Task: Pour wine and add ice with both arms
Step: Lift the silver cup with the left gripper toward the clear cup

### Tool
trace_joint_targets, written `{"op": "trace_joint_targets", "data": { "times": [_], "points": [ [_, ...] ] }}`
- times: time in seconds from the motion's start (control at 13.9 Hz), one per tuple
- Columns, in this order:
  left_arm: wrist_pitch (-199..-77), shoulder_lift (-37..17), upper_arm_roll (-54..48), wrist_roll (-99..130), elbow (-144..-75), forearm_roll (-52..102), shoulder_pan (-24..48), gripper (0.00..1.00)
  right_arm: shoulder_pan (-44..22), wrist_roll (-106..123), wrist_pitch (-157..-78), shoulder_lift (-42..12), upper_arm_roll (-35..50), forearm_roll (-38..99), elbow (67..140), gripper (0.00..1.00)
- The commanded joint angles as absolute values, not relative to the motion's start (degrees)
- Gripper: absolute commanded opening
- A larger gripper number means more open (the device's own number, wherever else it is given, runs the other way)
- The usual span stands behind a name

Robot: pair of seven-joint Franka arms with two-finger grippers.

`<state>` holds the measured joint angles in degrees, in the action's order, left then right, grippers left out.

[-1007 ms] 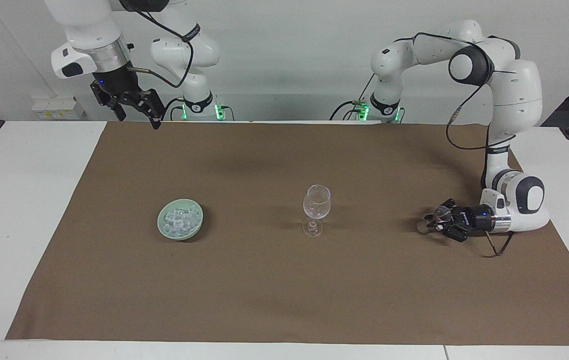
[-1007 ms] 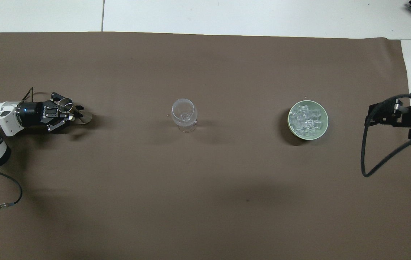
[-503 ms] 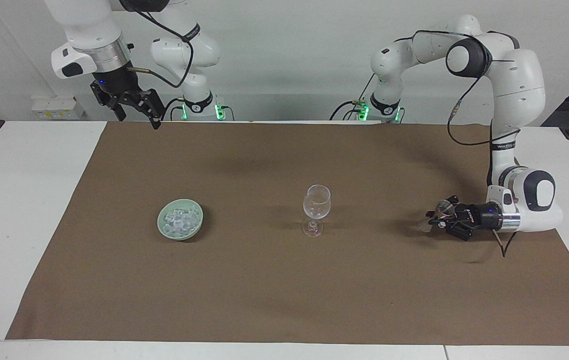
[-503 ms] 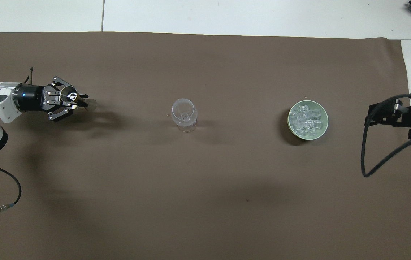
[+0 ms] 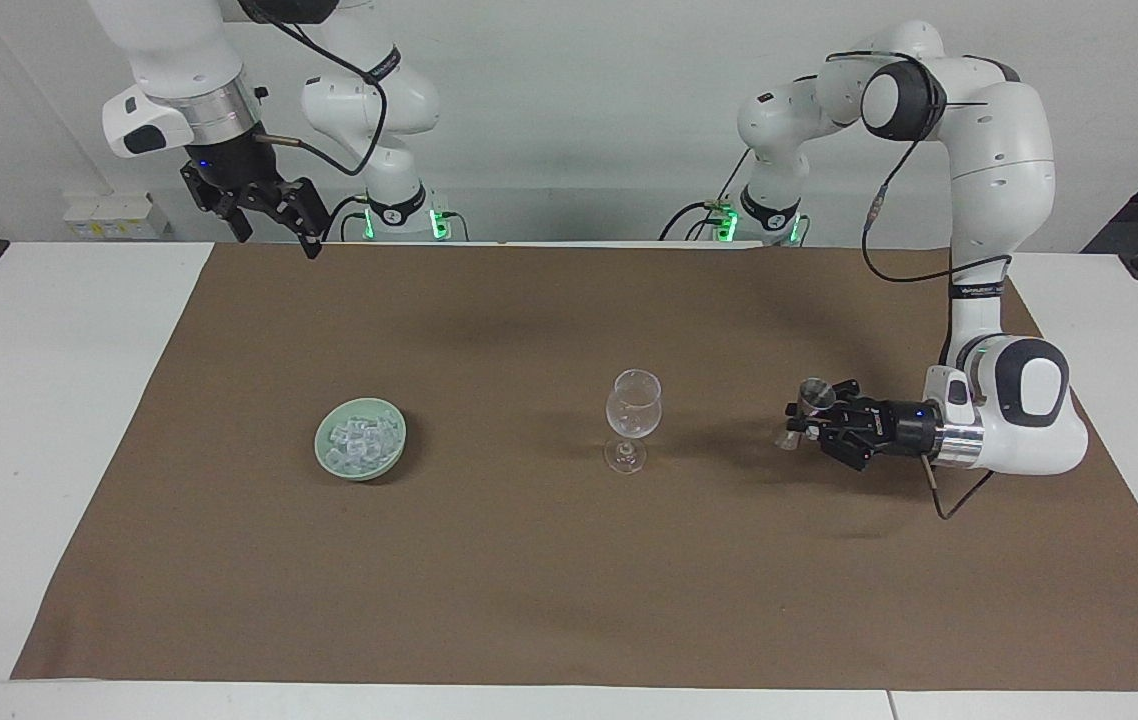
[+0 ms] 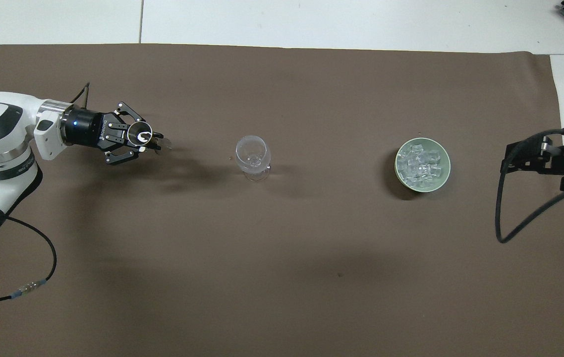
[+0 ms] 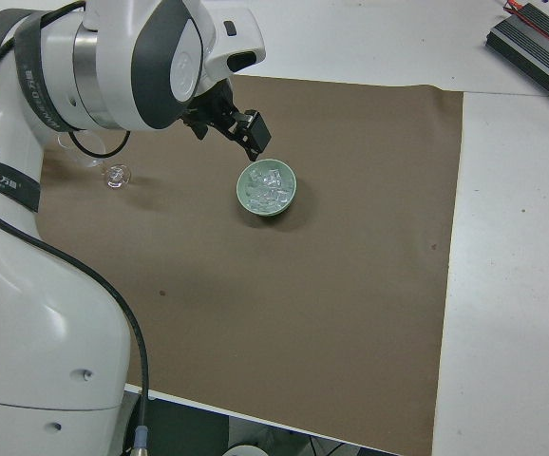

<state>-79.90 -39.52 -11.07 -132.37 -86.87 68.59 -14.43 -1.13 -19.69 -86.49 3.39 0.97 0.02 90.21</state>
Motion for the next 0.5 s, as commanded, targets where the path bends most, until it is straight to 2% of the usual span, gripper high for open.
{"op": "trace_joint_targets", "data": {
  "times": [0.0, 0.43],
  "points": [
    [-81.56, -37.18, -9.67, -132.01, -88.07, 67.94, -11.08, 0.00, -0.35, -18.02, -87.45, 3.87, 1.14, 1.49, 90.97, 1.00],
    [-90.25, -32.09, -9.67, -127.90, -88.77, 67.32, -7.57, 0.00, -0.35, -18.02, -87.45, 3.87, 1.14, 1.49, 90.97, 1.00]
  ]
}}
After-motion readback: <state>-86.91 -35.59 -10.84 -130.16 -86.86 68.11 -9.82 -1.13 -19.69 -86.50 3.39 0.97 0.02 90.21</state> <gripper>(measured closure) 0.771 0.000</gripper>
